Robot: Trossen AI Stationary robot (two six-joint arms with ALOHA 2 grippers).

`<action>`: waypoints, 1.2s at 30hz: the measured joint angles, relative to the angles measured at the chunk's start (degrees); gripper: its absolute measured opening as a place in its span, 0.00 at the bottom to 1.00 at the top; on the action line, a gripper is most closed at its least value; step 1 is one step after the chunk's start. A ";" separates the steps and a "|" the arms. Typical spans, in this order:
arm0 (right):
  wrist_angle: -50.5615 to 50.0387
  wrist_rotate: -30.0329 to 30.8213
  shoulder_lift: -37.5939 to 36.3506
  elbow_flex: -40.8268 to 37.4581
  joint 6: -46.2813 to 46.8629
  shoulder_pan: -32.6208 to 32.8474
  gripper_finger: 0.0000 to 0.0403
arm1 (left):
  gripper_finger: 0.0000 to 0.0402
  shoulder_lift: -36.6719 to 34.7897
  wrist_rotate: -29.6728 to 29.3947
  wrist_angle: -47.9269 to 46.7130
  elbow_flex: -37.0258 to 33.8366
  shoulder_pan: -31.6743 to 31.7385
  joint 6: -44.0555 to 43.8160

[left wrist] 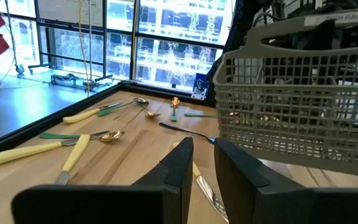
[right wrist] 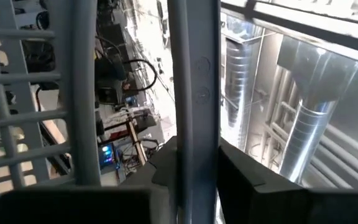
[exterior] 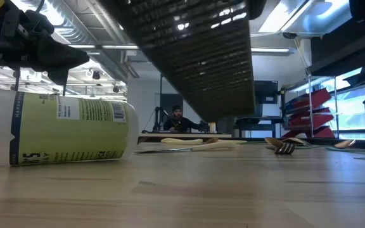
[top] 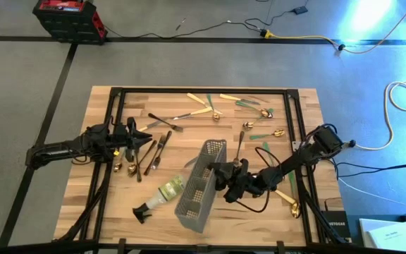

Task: Sort silverware
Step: Prepare the silverware basket

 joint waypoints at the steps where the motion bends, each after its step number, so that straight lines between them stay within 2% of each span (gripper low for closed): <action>1: -0.06 0.21 0.53 0.00 0.24 0.00 0.14 | 0.13 0.00 0.01 0.01 0.01 0.01 0.00; 19: -2.40 5.26 3.20 -0.05 2.33 3.05 0.16 | 0.13 0.00 0.01 0.01 -0.01 0.01 0.00; 29: -9.34 6.51 3.18 -2.10 6.22 2.99 0.28 | 0.13 0.00 -0.01 0.01 -0.01 0.01 0.00; 36: -14.10 6.52 3.11 -2.05 8.45 3.04 0.31 | 0.13 0.00 0.01 -0.01 -0.01 0.01 0.00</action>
